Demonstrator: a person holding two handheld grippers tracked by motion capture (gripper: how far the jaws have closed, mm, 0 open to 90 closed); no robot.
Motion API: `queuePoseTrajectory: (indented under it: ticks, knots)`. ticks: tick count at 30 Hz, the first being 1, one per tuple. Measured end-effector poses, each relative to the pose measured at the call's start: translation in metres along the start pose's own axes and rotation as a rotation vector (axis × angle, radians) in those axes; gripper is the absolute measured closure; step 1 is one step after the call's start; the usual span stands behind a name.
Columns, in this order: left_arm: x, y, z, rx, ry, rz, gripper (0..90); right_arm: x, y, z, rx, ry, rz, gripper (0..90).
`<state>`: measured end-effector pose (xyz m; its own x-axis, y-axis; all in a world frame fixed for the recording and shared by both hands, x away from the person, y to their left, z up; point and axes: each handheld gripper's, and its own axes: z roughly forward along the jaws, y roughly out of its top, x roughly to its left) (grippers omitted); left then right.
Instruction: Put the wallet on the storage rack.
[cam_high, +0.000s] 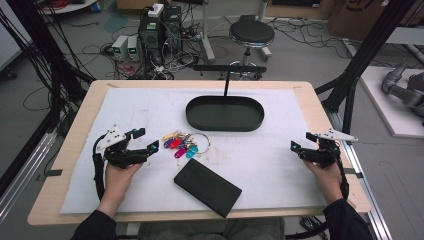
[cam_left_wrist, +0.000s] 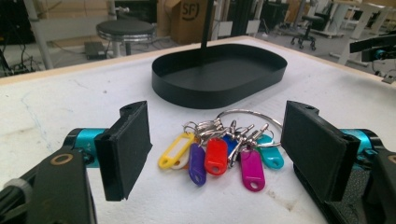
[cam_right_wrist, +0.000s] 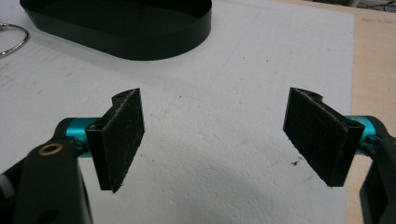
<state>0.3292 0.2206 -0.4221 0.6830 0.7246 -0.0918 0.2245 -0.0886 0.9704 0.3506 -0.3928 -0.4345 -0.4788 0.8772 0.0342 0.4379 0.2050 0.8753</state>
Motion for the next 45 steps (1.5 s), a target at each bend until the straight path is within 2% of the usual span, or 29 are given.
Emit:
queuePoseTrajectory:
  ticks: [2,4,8,16,19,23,25,27,29,34,37,45]
  knots:
    - [0.000,0.001,0.003,0.026,-0.018,-0.009,24.0,-0.001,0.000,0.001,0.008,-0.002,0.007,21.1]
    - [-0.003,0.001,0.004,0.046,-0.013,0.011,24.1,-0.002,0.000,0.002,0.006,-0.003,0.007,21.1]
    - [-0.007,0.003,0.005,0.053,-0.015,0.054,24.0,-0.001,0.000,0.002,0.005,-0.003,0.004,21.1]
    - [-0.011,0.003,0.006,0.073,-0.045,0.052,24.3,-0.001,0.000,0.003,-0.002,-0.009,-0.004,21.1]
    - [-0.015,0.002,0.007,0.077,-0.068,0.059,25.9,0.000,0.001,0.005,-0.002,-0.011,-0.013,21.2]
    - [-0.016,0.001,0.011,0.100,-0.105,0.040,30.4,0.002,0.002,0.007,0.008,-0.008,-0.013,21.2]
    - [-0.017,0.000,0.014,0.119,-0.118,0.012,31.2,0.002,0.002,0.008,0.007,-0.007,-0.018,21.2]
    - [-0.017,-0.001,0.017,0.134,-0.128,0.010,34.7,0.002,0.002,0.007,0.009,-0.009,-0.017,21.2]
    - [-0.018,-0.001,0.019,0.140,-0.123,0.018,35.8,0.002,0.002,0.006,0.013,-0.008,-0.016,21.2]
    - [-0.019,-0.001,0.022,0.141,-0.140,0.007,36.5,0.001,0.001,0.004,0.016,-0.006,-0.008,21.2]
    - [-0.023,-0.001,0.026,0.154,-0.180,-0.002,40.0,0.002,0.001,0.003,0.016,-0.007,-0.015,21.2]
    - [-0.035,-0.003,0.042,0.219,-0.233,-0.031,43.0,0.004,0.001,0.004,0.021,-0.008,-0.027,21.2]
